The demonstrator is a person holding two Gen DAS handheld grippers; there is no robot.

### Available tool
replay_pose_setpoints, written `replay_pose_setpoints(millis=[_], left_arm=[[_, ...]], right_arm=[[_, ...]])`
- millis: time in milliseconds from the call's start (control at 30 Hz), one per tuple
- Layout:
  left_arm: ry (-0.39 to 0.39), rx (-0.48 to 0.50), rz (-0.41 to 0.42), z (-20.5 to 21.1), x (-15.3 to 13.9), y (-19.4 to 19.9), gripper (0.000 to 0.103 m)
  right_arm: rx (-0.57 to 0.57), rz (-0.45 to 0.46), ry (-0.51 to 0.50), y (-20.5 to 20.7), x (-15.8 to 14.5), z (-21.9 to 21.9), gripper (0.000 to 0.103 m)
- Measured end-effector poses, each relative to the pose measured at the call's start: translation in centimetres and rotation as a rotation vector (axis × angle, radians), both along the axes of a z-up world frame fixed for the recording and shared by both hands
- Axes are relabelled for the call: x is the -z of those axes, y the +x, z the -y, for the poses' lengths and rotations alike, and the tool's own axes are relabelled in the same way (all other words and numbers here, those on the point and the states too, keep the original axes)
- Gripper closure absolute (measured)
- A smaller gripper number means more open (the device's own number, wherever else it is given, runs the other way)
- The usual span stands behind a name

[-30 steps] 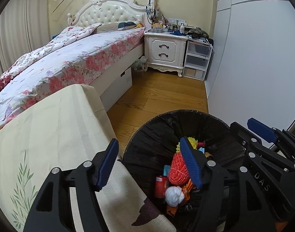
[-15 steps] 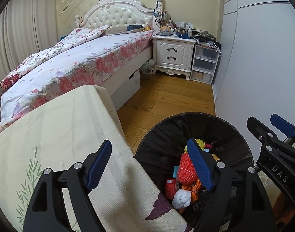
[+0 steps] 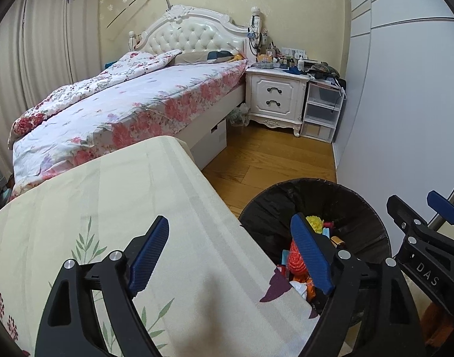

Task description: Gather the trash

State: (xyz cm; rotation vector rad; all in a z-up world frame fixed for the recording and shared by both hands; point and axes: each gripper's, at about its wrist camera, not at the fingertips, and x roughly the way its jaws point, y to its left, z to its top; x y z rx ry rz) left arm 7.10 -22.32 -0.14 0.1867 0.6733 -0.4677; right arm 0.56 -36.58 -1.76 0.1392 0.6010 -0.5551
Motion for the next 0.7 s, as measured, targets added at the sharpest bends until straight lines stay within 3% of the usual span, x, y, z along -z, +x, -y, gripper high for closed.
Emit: replay_pose_setpoints(millis=[333, 700], left_arm=[[-0.004, -0.025, 0.045, -3.1, -1.3, -3.1, 0.019], [-0.013, -0.054, 0.070, -6.0, -2.4, -6.1, 0.018]], right_arm=[[0.035, 0.004, 0.062, -3.7, 0.0, -1.7, 0.024], [0.017, 0.073, -0.002, -7.3, -2.5, -5.0, 0.023]])
